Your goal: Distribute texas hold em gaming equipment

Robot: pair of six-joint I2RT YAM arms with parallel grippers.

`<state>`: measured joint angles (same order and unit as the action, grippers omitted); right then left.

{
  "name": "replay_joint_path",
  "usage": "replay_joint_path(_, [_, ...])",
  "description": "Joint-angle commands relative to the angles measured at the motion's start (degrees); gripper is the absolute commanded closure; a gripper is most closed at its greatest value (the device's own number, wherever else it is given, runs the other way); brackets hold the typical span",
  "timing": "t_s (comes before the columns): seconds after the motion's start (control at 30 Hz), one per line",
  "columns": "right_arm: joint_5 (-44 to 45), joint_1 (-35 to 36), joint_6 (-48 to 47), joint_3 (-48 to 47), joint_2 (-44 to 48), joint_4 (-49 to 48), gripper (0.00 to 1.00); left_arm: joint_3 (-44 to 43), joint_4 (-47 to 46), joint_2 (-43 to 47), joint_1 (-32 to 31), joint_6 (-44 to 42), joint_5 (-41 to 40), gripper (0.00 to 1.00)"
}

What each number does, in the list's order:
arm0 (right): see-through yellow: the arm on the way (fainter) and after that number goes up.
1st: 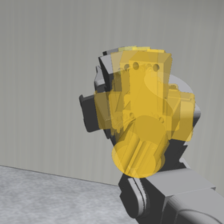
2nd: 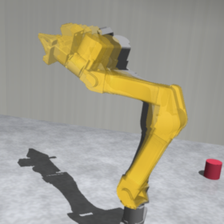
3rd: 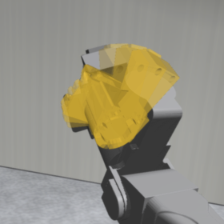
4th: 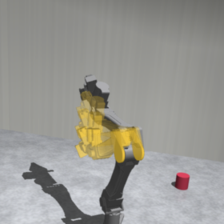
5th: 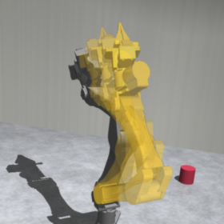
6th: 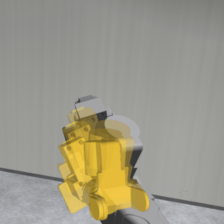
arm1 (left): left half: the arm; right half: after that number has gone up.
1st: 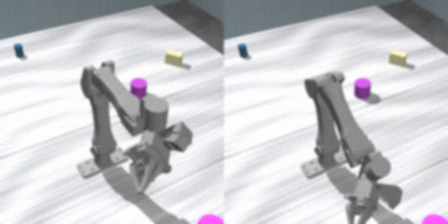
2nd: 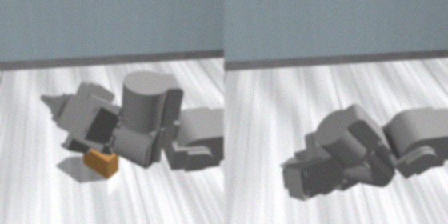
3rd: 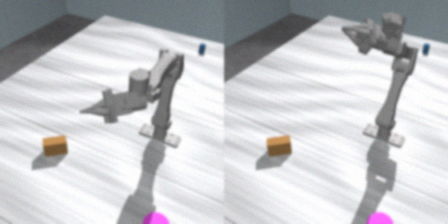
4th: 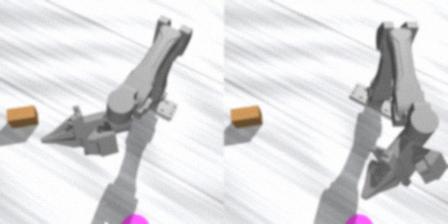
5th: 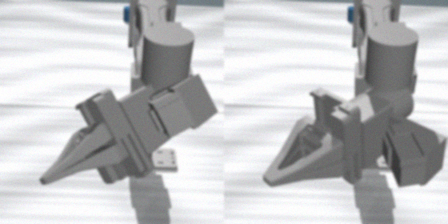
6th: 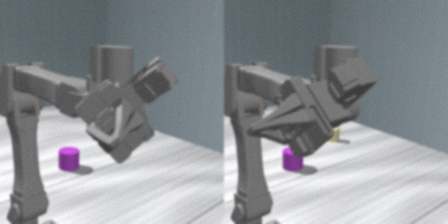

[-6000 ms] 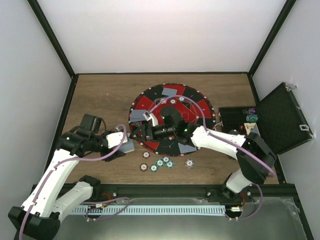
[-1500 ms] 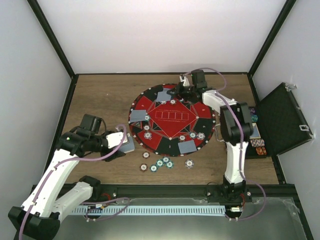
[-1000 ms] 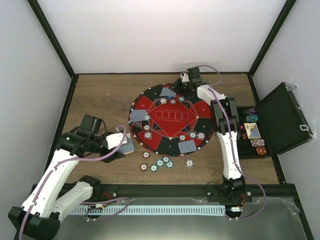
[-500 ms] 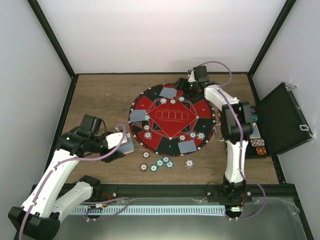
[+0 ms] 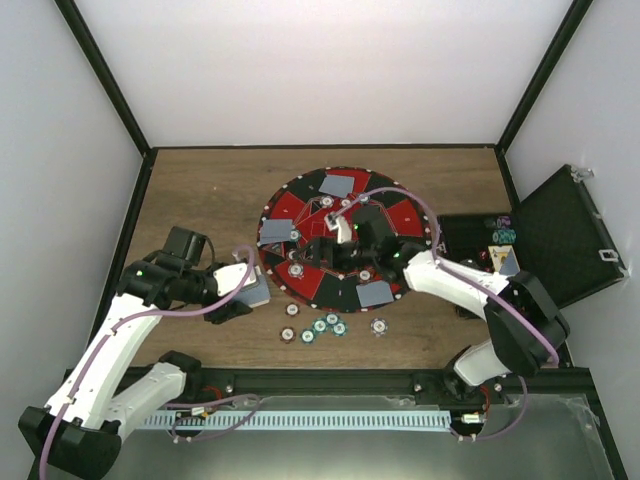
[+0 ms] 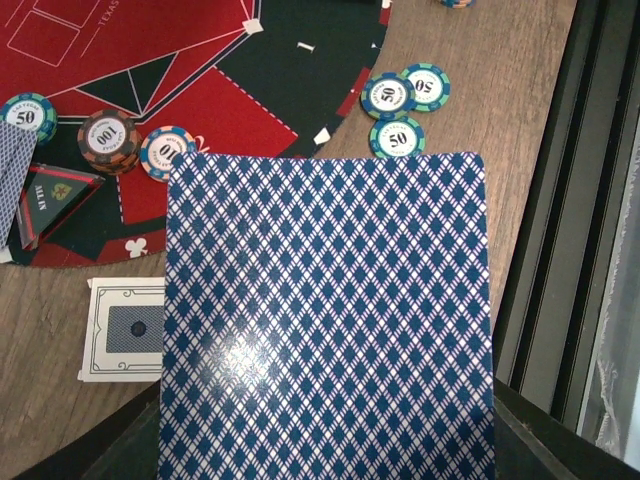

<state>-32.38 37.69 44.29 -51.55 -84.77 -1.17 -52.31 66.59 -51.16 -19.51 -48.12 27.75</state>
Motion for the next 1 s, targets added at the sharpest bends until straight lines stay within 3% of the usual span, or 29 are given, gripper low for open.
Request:
replay_joint_path(0.0, [-2.69, 6.4, 7.92, 2.53, 3.45, -10.8, 0.05, -0.91, -1.63, 0.42, -0.02, 0.43, 2.3, 0.91])
replay_joint_path(0.4, [-3.39, 16.71, 12.05, 0.88, -0.95, -15.78, 0.15, 0.56, -2.75, 0.66, -0.09, -0.3, 4.2, 0.91])
replay_joint_path(0.97, [-8.92, 18.8, 16.39, -4.93, -11.34, -23.28, 0.22, 0.98, -1.37, 2.12, -0.05, -1.84, 3.47, 0.91])
